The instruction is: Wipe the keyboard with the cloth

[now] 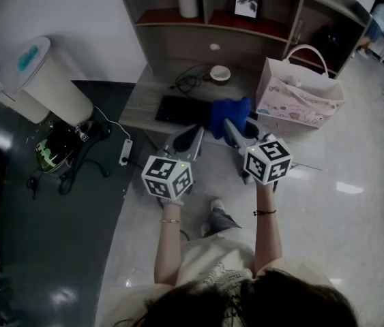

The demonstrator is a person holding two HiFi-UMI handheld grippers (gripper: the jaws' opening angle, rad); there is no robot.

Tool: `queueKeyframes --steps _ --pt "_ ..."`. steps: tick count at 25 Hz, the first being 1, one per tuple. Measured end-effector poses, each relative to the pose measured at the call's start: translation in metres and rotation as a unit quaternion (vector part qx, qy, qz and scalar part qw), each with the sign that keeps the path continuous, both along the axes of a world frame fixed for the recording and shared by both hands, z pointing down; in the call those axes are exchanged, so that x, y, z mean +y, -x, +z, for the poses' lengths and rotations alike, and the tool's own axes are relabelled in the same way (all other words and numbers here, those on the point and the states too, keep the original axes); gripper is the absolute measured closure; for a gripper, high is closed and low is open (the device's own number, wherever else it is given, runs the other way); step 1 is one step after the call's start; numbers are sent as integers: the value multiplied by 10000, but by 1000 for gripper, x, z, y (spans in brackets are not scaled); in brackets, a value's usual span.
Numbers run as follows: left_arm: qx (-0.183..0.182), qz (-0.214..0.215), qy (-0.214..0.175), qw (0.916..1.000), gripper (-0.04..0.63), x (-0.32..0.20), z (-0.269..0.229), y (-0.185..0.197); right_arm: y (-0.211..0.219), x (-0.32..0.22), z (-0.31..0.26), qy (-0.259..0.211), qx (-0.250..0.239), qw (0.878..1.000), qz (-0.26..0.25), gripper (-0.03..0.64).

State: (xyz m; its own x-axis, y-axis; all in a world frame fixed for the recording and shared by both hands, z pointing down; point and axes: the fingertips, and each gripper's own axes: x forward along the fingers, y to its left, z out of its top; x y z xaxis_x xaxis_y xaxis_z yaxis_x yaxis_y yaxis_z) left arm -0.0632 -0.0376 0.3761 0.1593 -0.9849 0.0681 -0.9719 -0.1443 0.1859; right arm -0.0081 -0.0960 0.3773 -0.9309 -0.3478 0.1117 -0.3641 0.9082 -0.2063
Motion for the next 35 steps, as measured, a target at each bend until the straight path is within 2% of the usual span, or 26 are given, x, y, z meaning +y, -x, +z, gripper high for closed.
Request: queueKeyframes --steps 5,16,28,35 --pt "35 32 -56 10000 591 -31 -8 15 15 -32 0 29 25 10000 5 557" --pt "177 77 272 9994 591 -97 20 33 34 -92 23 234 235 9994 -24 558" --pt "340 356 655 9966 591 -136 57 13 11 -129 57 518 427 9974 253 558" --pt "441 673 907 9926 591 -152 75 1 -9 -143 74 652 606 9940 641 558"
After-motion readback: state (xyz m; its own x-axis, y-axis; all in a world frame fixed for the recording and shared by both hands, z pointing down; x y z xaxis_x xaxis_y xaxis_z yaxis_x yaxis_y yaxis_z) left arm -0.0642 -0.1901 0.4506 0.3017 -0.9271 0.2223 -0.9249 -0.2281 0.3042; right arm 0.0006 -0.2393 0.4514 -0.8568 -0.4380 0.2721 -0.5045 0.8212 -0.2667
